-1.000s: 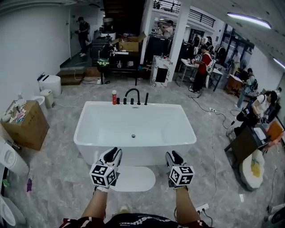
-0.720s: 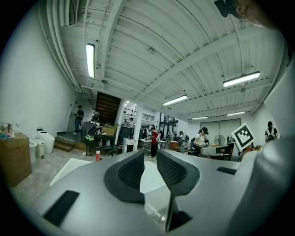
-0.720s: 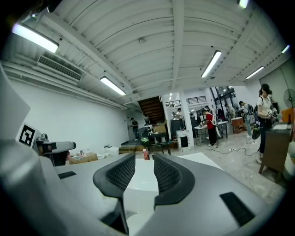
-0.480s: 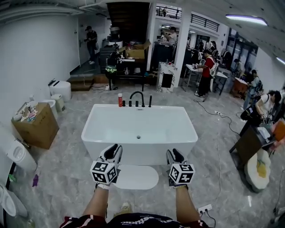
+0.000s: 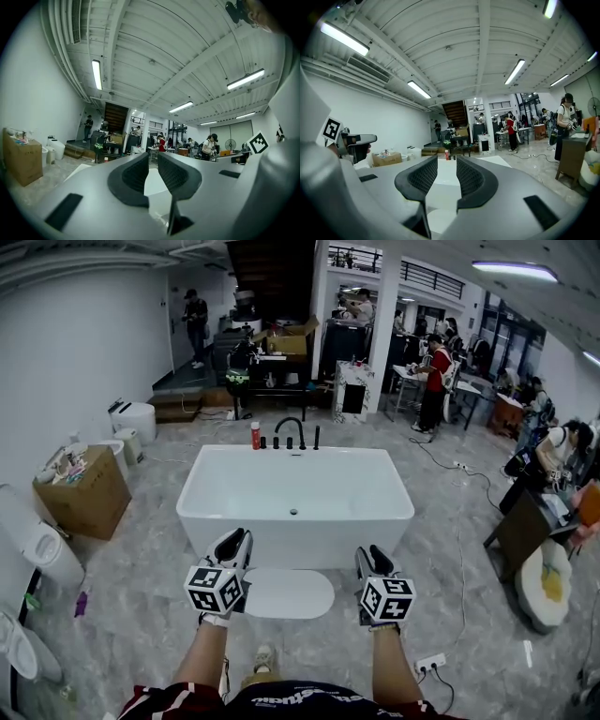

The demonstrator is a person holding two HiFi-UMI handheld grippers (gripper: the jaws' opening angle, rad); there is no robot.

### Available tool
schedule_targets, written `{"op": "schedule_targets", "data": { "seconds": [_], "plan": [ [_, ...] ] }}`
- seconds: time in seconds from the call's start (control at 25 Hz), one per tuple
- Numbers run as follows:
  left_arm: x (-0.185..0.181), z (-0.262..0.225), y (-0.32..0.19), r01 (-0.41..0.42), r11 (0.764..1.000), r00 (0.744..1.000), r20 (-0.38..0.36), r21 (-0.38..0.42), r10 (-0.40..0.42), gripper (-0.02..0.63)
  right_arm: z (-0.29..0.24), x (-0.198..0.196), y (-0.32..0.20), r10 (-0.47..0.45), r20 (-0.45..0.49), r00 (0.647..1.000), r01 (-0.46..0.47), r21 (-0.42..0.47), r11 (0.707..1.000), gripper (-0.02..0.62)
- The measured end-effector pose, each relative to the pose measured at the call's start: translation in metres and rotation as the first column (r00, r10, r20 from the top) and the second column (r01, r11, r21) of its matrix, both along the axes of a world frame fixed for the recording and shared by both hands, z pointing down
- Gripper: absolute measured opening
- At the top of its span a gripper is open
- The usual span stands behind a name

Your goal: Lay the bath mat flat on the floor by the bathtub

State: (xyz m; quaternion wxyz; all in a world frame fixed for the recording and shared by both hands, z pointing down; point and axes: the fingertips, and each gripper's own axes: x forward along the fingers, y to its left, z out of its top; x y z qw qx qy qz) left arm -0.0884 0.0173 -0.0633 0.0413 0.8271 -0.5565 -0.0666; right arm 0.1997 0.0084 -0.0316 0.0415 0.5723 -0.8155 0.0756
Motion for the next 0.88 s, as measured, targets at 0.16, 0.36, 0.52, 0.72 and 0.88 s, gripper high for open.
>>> {"op": "schedule_targets", "data": {
  "seconds": [0.16, 0.36, 0.52, 0.72, 0.88],
  "plan": [
    [0.013, 0.005, 0.019, -0.008, 1.0, 1.0, 0.013, -0.016, 0.008, 0.069, 0.001, 0.009, 0.02, 0.006, 0.015, 1.0, -0.006, 0.002, 1.0, 0.147],
    [0.023, 0.011, 0.041, -0.012, 0.999, 1.0, 0.008, -0.035, 0.012, 0.042, -0.001, 0.014, 0.044, 0.005, 0.024, 1.0, -0.005, 0.01, 1.0, 0.141],
    [0.029, 0.01, 0.054, -0.003, 1.0, 1.0, 0.003, -0.028, 0.003, 0.027, -0.003, 0.013, 0.055, -0.005, 0.007, 1.0, 0.005, 0.02, 1.0, 0.114],
    [0.036, 0.004, 0.069, -0.003, 1.0, 1.0, 0.004, -0.011, 0.003, 0.017, -0.004, 0.008, 0.066, -0.02, -0.014, 1.0, 0.02, 0.019, 1.0, 0.066],
    [0.038, 0.0, 0.076, -0.011, 1.0, 1.0, 0.003, -0.009, 0.011, 0.017, -0.009, 0.003, 0.074, -0.034, -0.02, 0.999, 0.035, 0.026, 0.999, 0.058]
  ]
}}
